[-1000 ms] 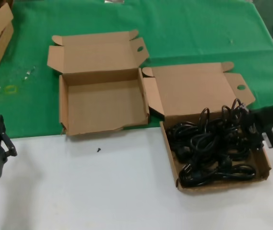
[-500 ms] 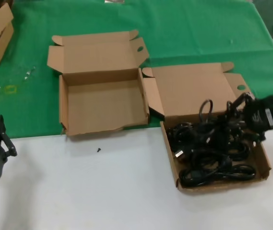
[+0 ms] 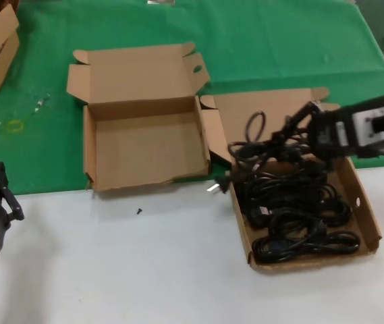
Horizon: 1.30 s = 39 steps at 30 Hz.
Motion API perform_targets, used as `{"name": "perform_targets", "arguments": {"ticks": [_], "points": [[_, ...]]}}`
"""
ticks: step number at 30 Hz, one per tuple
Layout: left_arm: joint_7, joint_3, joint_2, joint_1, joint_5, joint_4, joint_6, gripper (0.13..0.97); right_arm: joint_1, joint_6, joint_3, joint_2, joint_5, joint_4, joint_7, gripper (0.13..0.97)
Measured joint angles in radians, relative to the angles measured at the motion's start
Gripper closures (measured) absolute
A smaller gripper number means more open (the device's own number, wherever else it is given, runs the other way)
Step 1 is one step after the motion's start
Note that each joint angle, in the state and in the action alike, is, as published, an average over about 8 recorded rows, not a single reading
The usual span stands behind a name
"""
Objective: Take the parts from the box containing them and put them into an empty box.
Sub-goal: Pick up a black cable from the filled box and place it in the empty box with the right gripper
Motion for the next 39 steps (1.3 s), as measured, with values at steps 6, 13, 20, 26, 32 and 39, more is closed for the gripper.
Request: {"name": "perform_targets", "arguments": {"ticks": [6, 13, 20, 26, 32, 39], "points": [[0.000, 0.000, 0.000, 0.000, 0.000, 0.000, 0.000, 0.954, 0.024, 0.035, -0.023, -0.073, -0.016, 0.004, 0.003, 0.880], [0.000, 0.000, 0.000, 0.000, 0.000, 0.000, 0.000, 0.954, 0.053, 0.083, -0.058, -0.173, -0.039, -0.022, -0.003, 0.880], [0.000, 0.000, 0.000, 0.000, 0.000, 0.000, 0.000, 0.954, 0.095, 0.135, -0.092, -0.285, -0.062, -0.108, -0.016, 0.880], [0.000, 0.000, 0.000, 0.000, 0.000, 0.000, 0.000, 0.954, 0.130, 0.184, -0.113, -0.381, -0.075, -0.215, -0.047, 0.880], [0.000, 0.000, 0.000, 0.000, 0.000, 0.000, 0.000, 0.954, 0.173, 0.236, -0.120, -0.483, -0.074, -0.379, -0.130, 0.880], [0.000, 0.000, 0.000, 0.000, 0.000, 0.000, 0.000, 0.954, 0.241, 0.291, -0.101, -0.589, -0.054, -0.618, -0.289, 0.881]]}}
